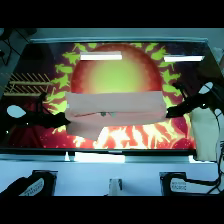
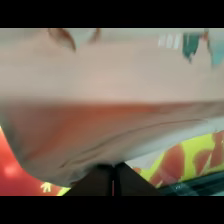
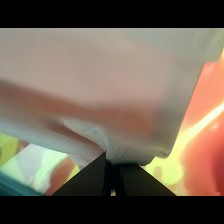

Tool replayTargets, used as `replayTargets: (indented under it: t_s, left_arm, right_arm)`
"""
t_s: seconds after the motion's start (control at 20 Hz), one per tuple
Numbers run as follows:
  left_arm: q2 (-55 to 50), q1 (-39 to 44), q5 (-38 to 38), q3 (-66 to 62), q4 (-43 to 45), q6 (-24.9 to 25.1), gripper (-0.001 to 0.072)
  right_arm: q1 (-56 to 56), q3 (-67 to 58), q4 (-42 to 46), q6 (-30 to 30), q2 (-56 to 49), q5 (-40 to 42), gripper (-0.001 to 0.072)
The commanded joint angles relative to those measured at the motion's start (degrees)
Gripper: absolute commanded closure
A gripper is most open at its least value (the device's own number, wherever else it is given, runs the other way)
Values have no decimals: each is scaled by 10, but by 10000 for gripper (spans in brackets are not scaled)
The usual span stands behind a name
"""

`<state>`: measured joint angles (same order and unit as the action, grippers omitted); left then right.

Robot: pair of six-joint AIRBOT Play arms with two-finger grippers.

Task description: Fold the shirts.

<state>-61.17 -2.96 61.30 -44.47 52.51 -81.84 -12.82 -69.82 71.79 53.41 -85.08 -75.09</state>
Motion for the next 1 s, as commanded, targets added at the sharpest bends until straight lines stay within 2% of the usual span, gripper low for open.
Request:
replayTargets:
  t_s: [0.0,0.2,0.3,0.55,0.6,0.65,0.7,0.75,0.85,0.95]
  left_arm:
    - [-60,-26,-27,-95,6,-14,675]
    - [-209,-16,-22,-212,-1,-14,674]
    - [-268,-18,-21,-273,-14,-14,674]
    - [-358,-17,-6,-363,-13,-31,674]
    - [-370,-17,2,-363,-14,-42,666]
    - [-380,-16,22,-364,-16,-44,520]
    - [-386,-17,44,-364,-15,-44,229]
    - [-385,-21,59,-364,-15,-44,124]
    - [-374,-34,83,-370,-15,-43,126]
    - [-348,-43,93,-382,-16,-43,135]
  right_arm:
    - [50,-82,45,52,-27,104,691]
    - [80,-169,44,54,-127,109,689]
    - [82,-196,52,81,-163,120,689]
    - [82,-220,52,90,-212,126,685]
    - [82,-220,47,90,-217,121,607]
    - [82,-220,42,83,-217,118,430]
    - [81,-220,32,64,-213,113,232]
    - [77,-221,30,37,-203,103,115]
    - [56,-223,33,13,-181,87,72]
    - [14,-223,11,33,-176,78,52]
